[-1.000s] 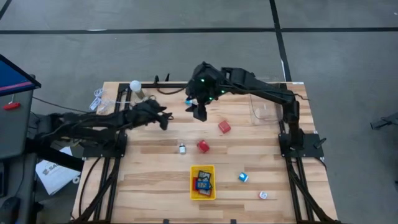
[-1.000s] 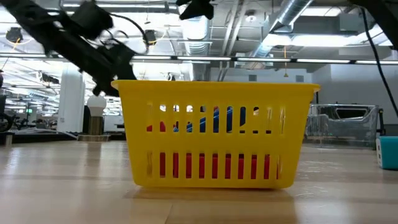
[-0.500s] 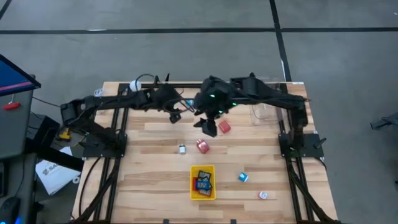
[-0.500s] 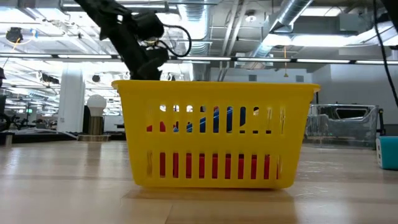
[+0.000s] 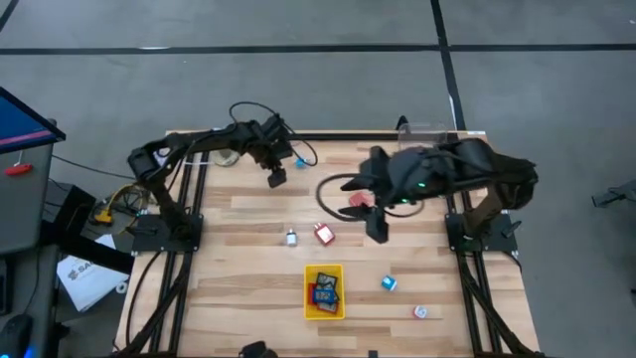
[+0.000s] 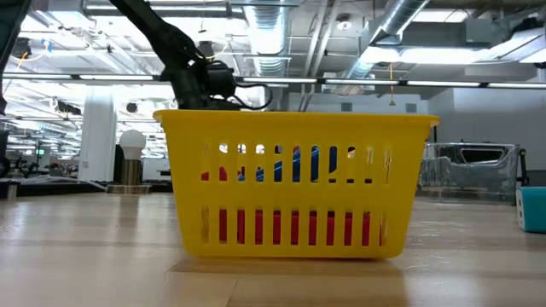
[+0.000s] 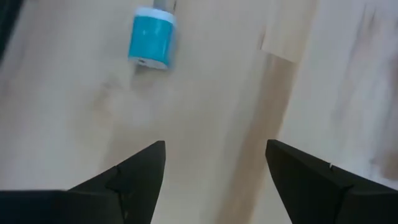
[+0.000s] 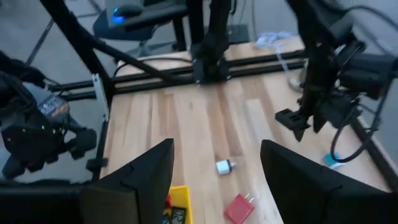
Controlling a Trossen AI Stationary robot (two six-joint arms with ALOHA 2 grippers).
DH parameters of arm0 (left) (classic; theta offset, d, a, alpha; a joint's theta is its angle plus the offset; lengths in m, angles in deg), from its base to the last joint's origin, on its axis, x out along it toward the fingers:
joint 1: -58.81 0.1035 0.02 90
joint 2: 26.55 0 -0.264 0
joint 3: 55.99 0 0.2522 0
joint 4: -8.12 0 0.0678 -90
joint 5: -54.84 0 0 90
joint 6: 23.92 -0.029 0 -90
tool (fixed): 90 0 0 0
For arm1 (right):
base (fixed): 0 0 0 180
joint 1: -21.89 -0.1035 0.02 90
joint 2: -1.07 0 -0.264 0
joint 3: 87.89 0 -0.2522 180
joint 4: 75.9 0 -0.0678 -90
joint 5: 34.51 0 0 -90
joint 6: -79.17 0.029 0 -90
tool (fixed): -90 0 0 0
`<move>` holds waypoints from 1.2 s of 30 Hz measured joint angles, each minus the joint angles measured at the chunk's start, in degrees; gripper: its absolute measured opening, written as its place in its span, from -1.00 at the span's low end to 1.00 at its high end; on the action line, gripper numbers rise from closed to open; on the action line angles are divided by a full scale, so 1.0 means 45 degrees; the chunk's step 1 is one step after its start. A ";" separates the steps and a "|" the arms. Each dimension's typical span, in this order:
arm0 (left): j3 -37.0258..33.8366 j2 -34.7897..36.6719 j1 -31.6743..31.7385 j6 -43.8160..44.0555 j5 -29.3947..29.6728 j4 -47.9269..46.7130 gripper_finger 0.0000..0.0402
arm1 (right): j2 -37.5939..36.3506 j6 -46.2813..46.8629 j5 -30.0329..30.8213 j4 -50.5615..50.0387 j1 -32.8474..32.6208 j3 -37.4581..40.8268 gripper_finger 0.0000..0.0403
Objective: Pick & Place Office items
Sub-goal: Put the left blue charger adapter into the transparent bin
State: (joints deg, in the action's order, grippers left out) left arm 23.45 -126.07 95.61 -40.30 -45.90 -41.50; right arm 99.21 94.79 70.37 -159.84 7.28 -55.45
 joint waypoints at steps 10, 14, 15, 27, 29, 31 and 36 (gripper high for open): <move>0.3060 -0.1942 0.0029 -0.0671 0.0270 -0.1484 0.20 | -0.0182 0.0872 0.1238 -0.0553 -0.1301 0.0000 0.16; 0.4071 -0.2824 0.0045 -0.0929 0.0500 -0.2693 0.21 | -0.0182 0.1285 0.1475 -0.0630 -0.1655 0.0000 0.16; 0.4229 -0.3008 -0.0012 -0.1009 0.0675 -0.2910 0.22 | -0.0205 0.1393 0.1475 -0.0625 -0.1686 0.0000 0.16; 0.4990 -0.3698 -0.0515 -0.2075 0.1343 -0.1927 0.29 | -0.0255 0.1578 0.1723 -0.0617 -0.1680 0.0005 0.16; 0.4990 -0.3831 -0.0518 -0.2258 0.1397 -0.1955 0.29 | -0.0255 0.1578 0.1767 -0.0593 -0.1678 0.0005 0.16; 0.4974 -0.3896 -0.0529 -0.2288 0.1397 -0.1887 0.29 | -0.0255 0.1580 0.1776 -0.0591 -0.1699 0.0005 0.16; 0.4996 -0.3876 -0.0529 -0.2352 0.1392 -0.1316 0.29 | -0.0255 0.1532 0.1797 -0.0446 -0.1850 0.0005 0.16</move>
State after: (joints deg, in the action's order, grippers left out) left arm 45.93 -143.51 93.23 -50.88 -39.63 -47.42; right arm 98.07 101.68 78.46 -161.85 -1.04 -55.43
